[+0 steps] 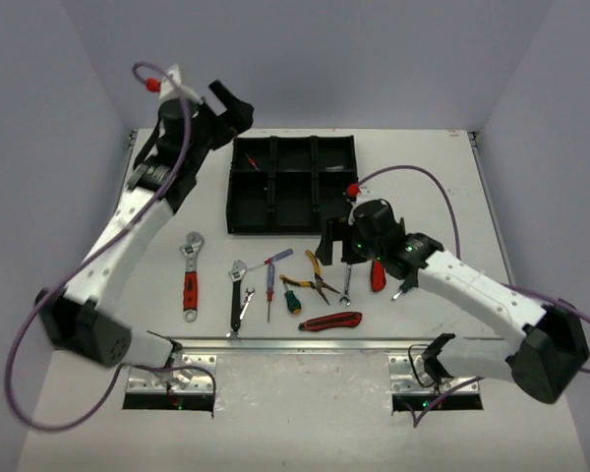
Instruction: Sort the tools into containers
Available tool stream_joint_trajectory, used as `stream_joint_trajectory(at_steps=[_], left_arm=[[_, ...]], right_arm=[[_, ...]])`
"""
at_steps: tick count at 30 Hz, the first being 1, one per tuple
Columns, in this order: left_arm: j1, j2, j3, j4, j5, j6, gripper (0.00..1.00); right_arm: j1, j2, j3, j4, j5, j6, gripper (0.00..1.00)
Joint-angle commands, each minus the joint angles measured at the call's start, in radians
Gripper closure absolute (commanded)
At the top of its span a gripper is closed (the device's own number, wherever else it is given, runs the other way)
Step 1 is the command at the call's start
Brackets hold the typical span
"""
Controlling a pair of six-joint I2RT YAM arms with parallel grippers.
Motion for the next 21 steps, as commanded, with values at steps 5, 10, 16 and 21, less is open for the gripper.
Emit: stream_joint_trajectory(at_steps=[5, 10, 16, 21], left_arm=[[-0.024, -0.562, -0.394, -0.175, -0.048, 0.013, 0.00], [-0.024, -0.732, -0.468, -0.319, -0.152, 0.142, 0.00], [-0.024, -0.838, -0.638, -0.351, -0.235, 0.174, 0.00], [-0.022, -0.846, -0.665, -0.331, -0.258, 0.174, 0.00]], right_arm=[[0.147, 0.352, 0.312, -0.084, 0.084, 0.081, 0.19], [0.285, 0.539, 0.474, -0.094, 0.218, 0.134, 0.48], [0.340, 0.731, 0.554, -0.122, 0.273, 0.197, 0.53], [0.360, 0.787, 0.548, -0.118, 0.285, 0.237, 0.52]])
